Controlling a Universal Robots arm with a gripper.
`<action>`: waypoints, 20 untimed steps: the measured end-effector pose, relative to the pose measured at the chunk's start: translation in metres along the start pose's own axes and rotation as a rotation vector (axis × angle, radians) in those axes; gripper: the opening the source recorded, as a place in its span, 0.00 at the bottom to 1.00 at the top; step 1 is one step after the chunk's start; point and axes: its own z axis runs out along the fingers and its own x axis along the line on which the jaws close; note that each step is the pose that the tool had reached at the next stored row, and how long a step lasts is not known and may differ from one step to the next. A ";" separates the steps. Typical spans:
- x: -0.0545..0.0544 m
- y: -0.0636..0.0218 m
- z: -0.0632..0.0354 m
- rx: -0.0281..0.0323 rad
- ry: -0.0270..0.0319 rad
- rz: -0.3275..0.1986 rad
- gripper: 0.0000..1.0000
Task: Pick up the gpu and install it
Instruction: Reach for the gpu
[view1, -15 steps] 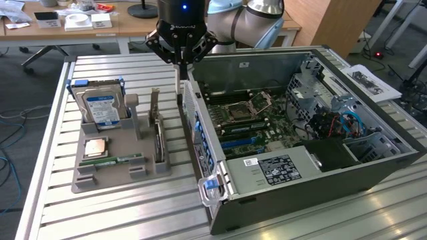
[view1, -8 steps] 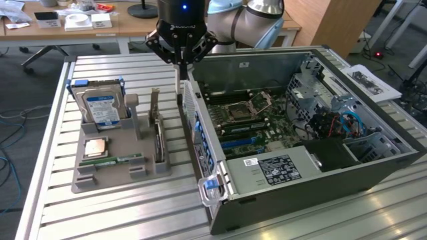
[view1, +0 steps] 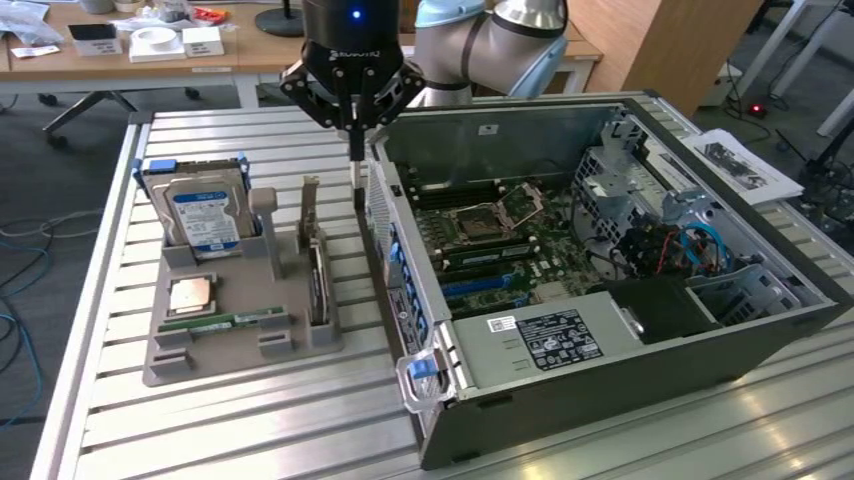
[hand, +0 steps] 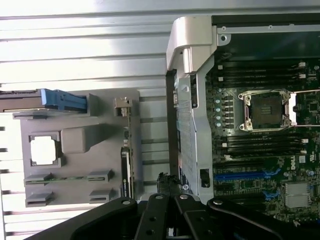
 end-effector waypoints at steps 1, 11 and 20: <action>0.003 0.0000 0.0000 0.0000 0.0000 0.000 0.11; 0.023 0.0012 0.0004 -0.0001 -0.0001 0.000 0.11; 0.029 0.0010 0.0002 0.0000 0.0000 0.000 0.11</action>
